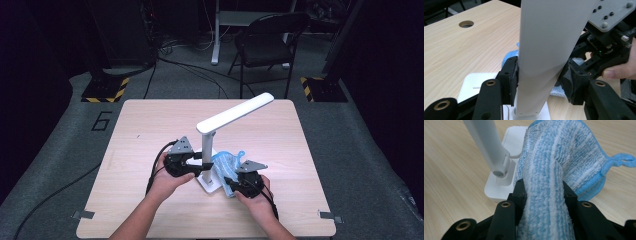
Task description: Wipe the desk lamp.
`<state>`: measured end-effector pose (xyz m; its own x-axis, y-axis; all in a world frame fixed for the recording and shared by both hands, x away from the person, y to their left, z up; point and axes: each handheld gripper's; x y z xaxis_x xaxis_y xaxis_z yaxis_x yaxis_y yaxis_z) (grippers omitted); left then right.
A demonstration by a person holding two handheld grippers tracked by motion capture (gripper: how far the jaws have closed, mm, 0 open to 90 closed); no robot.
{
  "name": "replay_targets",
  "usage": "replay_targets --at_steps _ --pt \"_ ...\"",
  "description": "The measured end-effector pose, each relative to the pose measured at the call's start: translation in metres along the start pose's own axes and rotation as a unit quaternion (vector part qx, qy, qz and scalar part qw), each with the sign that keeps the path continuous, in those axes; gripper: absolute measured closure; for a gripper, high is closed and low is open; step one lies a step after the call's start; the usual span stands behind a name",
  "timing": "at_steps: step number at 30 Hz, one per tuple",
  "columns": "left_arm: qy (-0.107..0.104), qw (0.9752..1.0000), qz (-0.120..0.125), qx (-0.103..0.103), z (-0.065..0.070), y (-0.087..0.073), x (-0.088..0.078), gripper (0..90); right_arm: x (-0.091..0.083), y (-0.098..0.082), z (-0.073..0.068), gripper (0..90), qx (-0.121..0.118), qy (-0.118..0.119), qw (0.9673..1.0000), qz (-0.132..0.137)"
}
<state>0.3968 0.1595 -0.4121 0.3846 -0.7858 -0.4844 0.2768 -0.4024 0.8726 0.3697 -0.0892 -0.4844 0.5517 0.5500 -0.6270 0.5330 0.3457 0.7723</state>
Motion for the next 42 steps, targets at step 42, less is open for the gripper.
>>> replay_targets --at_steps 42 --pt "-0.052 0.9985 0.011 0.009 -0.002 -0.013 -0.015 49.9 0.015 -0.009 -0.022 64.2 -0.010 0.028 0.9994 -0.016"
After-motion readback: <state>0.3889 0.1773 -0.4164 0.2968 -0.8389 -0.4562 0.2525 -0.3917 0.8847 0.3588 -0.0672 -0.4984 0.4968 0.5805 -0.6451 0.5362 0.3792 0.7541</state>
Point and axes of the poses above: each handheld gripper's, and its own axes: x roughly forward along the jaws, y roughly out of its top, z roughly to its right, and after that the axes turned 2 degrees about x, right-handed
